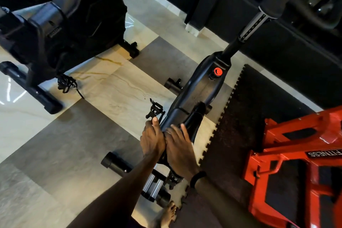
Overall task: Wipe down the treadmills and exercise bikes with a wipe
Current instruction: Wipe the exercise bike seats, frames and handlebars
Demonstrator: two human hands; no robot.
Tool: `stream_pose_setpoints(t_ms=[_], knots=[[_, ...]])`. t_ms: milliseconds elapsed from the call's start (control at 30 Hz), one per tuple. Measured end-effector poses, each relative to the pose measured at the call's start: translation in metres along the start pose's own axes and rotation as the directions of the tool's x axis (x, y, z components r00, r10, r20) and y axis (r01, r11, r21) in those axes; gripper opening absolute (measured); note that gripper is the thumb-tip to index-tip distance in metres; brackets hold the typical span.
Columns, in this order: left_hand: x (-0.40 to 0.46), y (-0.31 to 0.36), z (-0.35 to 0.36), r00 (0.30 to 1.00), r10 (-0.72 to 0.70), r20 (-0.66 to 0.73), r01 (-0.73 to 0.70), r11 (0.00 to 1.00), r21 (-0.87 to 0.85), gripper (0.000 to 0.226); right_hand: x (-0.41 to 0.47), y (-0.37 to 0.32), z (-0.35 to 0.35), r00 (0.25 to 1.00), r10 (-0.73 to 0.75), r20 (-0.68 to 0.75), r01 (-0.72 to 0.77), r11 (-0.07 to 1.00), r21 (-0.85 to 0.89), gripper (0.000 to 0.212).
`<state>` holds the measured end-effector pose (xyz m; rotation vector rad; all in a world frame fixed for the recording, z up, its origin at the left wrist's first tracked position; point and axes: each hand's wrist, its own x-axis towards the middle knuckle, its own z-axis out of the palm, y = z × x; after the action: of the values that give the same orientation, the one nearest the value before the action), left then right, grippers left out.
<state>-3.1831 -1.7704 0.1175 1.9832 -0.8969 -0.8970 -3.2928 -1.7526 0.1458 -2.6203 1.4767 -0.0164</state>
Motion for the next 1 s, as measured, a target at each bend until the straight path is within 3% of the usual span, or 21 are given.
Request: stream_pose_setpoints(t_ms=[133, 300, 467, 567, 733, 833, 1000], knots=[[-0.001, -0.001, -0.001, 1.000, -0.002, -0.011, 0.002, 0.999, -0.044, 0.056, 0.003, 0.007, -0.011, 0.998, -0.059, 0.014, 0.060, 0.991, -0.117, 0.052], [0.000, -0.004, 0.000, 1.000, 0.020, -0.012, -0.021, 0.996, -0.084, 0.068, 0.063, 0.061, -0.046, 0.970, 0.237, 0.057, -0.192, 0.886, -0.422, 0.049], [-0.003, -0.001, -0.009, 0.997, -0.057, 0.046, 0.064, 0.980, -0.189, 0.069, 0.076, 0.020, -0.045, 0.896, 0.374, 0.242, -0.231, 0.854, -0.465, 0.032], [-0.004, -0.001, -0.017, 0.998, -0.039, 0.057, 0.050, 0.978, -0.200, 0.066, 0.056, -0.026, -0.024, 0.908, 0.324, 0.264, -0.224, 0.911, -0.347, 0.033], [0.003, -0.027, -0.035, 0.989, -0.133, 0.070, 0.147, 0.950, -0.274, 0.052, 0.021, -0.056, 0.008, 0.985, 0.128, 0.112, -0.122, 0.991, -0.058, 0.030], [0.010, -0.035, -0.046, 0.990, -0.122, 0.072, 0.136, 0.959, -0.250, 0.057, -0.002, -0.060, 0.027, 0.994, -0.051, 0.100, 0.065, 0.987, -0.147, 0.036], [0.006, -0.030, -0.044, 0.993, -0.044, 0.106, 0.069, 0.967, -0.247, 0.063, -0.029, -0.042, 0.024, 0.966, -0.216, 0.144, 0.246, 0.941, -0.231, 0.048]])
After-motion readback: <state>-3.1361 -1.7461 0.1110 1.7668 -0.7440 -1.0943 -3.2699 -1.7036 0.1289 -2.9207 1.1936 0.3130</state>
